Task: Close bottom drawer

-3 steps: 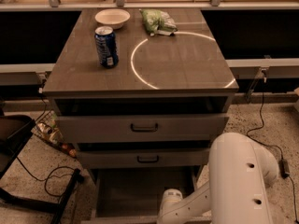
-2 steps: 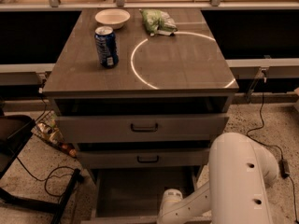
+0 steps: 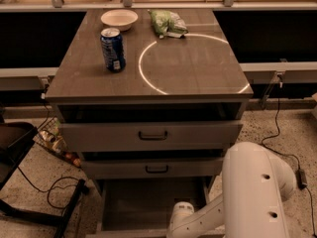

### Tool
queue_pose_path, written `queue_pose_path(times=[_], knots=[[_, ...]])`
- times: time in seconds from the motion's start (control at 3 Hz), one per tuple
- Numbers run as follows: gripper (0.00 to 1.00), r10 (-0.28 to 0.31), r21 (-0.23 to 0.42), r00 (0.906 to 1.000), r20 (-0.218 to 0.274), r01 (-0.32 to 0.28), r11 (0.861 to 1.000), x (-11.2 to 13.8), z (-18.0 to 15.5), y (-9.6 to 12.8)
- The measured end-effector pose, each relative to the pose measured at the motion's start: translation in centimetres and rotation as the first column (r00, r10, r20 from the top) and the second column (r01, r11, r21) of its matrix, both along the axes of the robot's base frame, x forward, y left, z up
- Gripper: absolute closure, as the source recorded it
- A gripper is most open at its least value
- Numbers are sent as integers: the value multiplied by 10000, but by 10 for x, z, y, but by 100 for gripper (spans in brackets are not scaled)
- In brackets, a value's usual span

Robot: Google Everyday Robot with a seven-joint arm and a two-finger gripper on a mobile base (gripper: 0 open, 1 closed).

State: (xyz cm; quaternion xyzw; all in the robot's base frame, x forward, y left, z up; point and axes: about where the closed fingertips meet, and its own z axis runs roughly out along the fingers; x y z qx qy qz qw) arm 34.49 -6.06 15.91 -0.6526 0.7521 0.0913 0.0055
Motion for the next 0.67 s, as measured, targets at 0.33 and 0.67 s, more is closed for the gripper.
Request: queue_pose_path(times=[0.33,0.67], knots=[[100,0,1,10000,-2,0,10000,0,0,0],[100,1,1,10000,-3,-1,10000,0,0,0]])
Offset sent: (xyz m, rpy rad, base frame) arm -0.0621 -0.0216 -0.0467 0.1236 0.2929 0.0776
